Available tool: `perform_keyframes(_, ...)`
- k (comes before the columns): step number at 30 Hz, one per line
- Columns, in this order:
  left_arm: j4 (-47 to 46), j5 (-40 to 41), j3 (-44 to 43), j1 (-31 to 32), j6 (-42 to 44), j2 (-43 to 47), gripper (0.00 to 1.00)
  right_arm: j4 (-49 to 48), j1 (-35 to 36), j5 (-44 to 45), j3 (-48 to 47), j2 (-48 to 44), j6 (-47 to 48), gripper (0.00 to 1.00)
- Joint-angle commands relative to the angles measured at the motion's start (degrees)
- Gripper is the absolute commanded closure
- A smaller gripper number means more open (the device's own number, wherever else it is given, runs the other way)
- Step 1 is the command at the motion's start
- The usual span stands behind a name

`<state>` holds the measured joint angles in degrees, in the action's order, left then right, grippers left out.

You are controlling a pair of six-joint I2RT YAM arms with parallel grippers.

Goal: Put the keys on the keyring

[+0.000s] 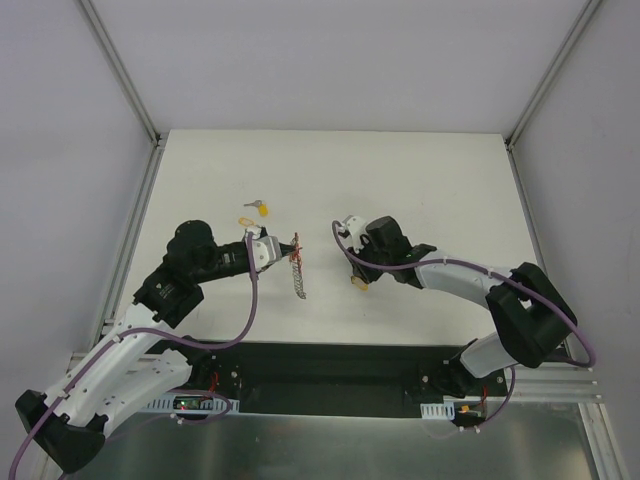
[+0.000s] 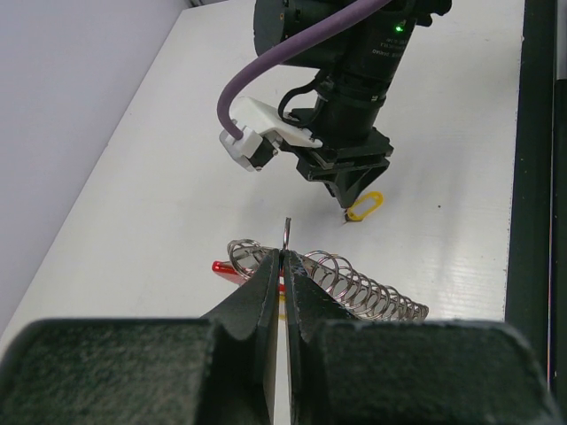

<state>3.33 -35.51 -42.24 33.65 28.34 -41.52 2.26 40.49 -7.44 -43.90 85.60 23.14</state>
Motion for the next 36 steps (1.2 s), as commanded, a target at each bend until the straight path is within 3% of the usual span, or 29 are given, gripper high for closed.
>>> perform_keyframes(1,-2.37,-1.14,-0.91,-0.69,0.75,0.21,1.00,-9.02,-0.50,-4.15,1.01,-0.26,-1.43,0.71)
perform_keyframes(36,-2.45,-1.85,-1.00,-0.78,0.58,-0.93,1.00,-8.06,-0.76,-6.27,1.45,4.22,-2.39,0.87)
